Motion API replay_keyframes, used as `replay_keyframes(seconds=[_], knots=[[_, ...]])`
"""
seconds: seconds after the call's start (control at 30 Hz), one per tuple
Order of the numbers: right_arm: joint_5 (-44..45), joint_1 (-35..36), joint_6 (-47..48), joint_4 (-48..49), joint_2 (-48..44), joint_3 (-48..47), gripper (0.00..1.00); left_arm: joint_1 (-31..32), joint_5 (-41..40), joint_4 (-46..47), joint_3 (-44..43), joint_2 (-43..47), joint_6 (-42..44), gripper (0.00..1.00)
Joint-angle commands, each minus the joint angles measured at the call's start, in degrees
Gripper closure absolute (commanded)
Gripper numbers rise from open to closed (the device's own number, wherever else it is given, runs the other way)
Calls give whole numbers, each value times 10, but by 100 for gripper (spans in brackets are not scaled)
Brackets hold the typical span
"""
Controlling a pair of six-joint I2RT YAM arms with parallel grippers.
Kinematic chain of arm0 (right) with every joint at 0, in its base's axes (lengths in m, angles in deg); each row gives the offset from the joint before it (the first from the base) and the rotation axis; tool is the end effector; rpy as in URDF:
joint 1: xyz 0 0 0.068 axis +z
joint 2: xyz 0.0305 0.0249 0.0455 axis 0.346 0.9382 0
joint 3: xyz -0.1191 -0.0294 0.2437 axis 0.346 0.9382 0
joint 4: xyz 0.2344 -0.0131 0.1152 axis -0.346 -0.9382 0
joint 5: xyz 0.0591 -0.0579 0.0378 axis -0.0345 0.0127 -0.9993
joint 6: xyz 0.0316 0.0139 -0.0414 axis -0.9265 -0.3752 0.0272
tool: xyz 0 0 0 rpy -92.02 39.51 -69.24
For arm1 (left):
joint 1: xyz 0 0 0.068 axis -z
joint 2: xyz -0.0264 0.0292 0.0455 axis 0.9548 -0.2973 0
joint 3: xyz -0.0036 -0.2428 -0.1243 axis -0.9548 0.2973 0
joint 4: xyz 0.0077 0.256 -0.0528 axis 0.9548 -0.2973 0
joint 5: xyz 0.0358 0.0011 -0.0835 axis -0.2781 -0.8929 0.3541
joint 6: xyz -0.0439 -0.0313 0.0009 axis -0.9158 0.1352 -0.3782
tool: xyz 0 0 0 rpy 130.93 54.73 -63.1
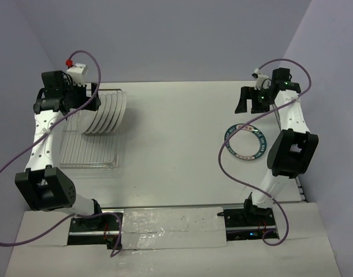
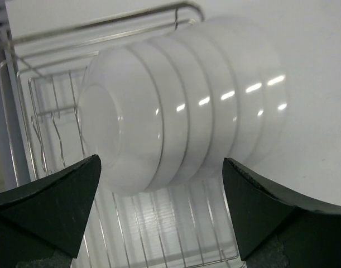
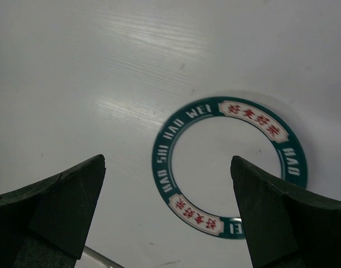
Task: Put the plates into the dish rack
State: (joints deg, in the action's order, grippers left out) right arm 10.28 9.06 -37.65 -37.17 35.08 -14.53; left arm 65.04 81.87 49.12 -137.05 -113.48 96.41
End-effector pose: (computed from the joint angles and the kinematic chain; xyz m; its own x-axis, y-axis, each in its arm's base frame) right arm 0.3765 -0.0551 0.3103 -0.7982 -0.0549 -0.5998 -0.3024 0.8978 0.3203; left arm 0.3296 0.0347 0.3602 -0.5802 0.1246 -0.8049 0.2087 0.9780 0.0009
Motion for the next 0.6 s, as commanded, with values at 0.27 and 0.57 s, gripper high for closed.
replay_keyframes(seconds=[0.27,0.57], knots=[[80,-146,141,-51,82,-5,3,70,53,-1,-65,61,-31,1],[94,-179,189,-56,159,0,14,116,19,10,-54,73,-29,1]])
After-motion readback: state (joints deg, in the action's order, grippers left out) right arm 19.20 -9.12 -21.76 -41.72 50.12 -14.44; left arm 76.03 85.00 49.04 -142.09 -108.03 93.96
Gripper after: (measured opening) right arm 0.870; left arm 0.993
